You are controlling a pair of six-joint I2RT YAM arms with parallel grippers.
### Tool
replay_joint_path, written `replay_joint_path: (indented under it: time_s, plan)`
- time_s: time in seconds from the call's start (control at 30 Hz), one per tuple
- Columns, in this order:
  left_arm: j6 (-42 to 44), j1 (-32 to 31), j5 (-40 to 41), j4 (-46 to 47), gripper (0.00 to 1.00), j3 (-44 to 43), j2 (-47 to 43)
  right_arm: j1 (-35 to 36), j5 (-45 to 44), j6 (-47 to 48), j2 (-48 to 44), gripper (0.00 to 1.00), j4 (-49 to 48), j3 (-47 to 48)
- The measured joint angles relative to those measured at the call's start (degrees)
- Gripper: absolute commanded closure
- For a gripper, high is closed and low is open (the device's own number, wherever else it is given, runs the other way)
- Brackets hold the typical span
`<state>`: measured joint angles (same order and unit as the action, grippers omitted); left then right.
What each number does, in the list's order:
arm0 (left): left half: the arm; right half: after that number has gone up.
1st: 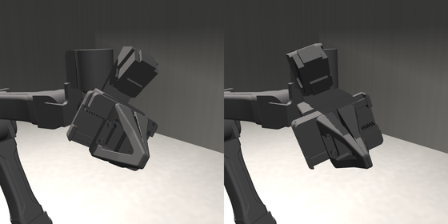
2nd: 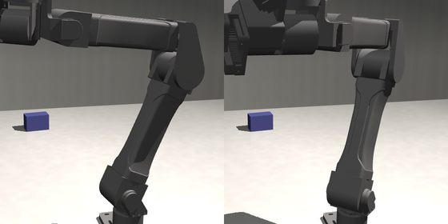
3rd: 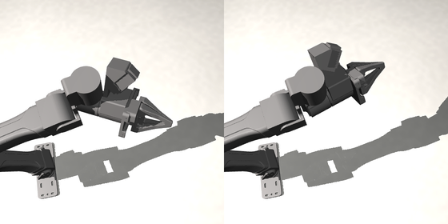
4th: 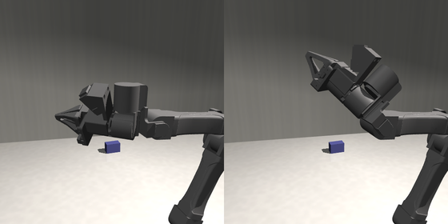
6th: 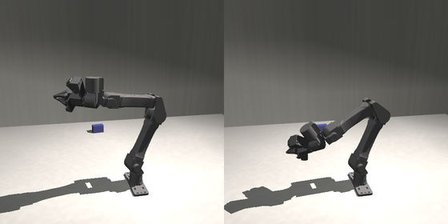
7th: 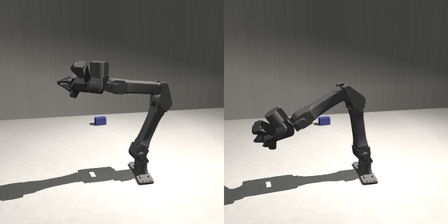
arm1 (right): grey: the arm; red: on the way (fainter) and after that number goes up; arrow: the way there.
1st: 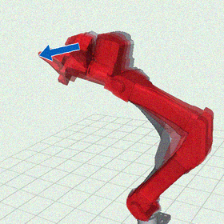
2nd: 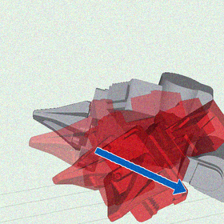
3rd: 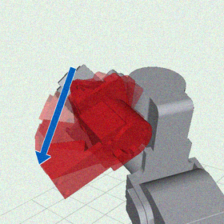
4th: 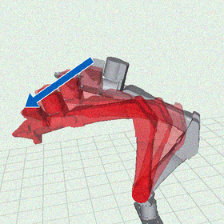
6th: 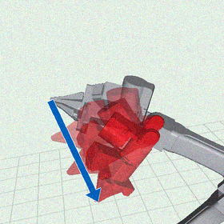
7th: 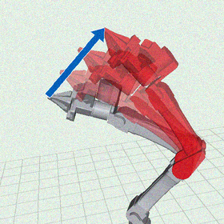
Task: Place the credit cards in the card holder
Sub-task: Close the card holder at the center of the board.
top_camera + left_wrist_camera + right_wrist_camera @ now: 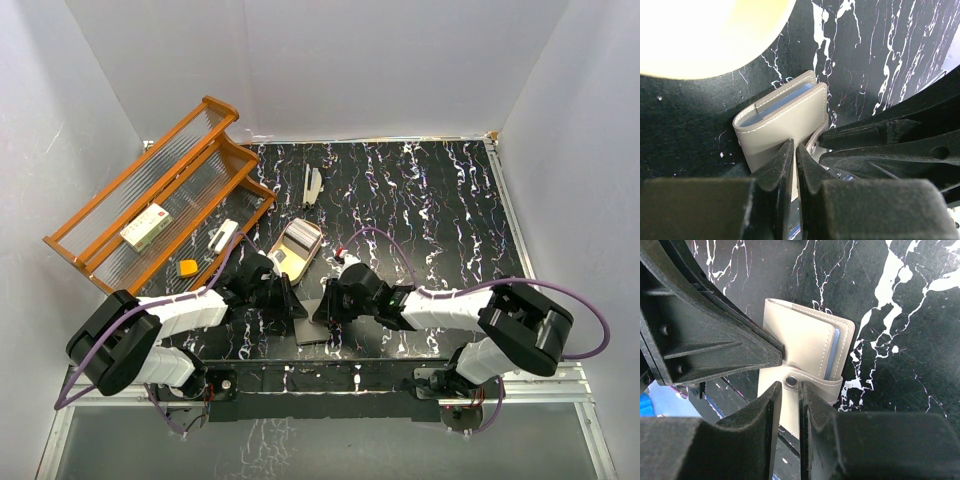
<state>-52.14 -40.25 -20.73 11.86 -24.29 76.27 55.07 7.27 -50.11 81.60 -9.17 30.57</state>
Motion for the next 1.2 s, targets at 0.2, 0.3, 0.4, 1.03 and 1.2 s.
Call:
replay_joint_path:
  time_s: [0.2,0.3,0.4,1.03,1.2]
  plan:
    - [-0.5,0.0,0.1,0.4,0.93,0.2,0.0,0.0,0.0,0.0,0.6,0.85,0.2,0.5]
    - [-1.0,0.0,0.1,1.3,0.93,0.8,-0.1,0.0,-0.2,0.0,0.7,0.87,0.9,0.9]
    - [-1.0,0.0,0.1,1.4,0.93,0.8,-0.1,0.0,-0.3,0.1,1.0,0.89,2.1,1.7]
    - [-1.5,0.0,0.2,1.4,0.93,0.8,-0.1,1.9,-3.1,3.2,3.9,0.92,11.6,8.5]
    - [-1.6,0.0,0.2,1.5,0.93,0.8,-0.1,2.7,-4.3,4.0,5.1,0.94,13.9,10.5]
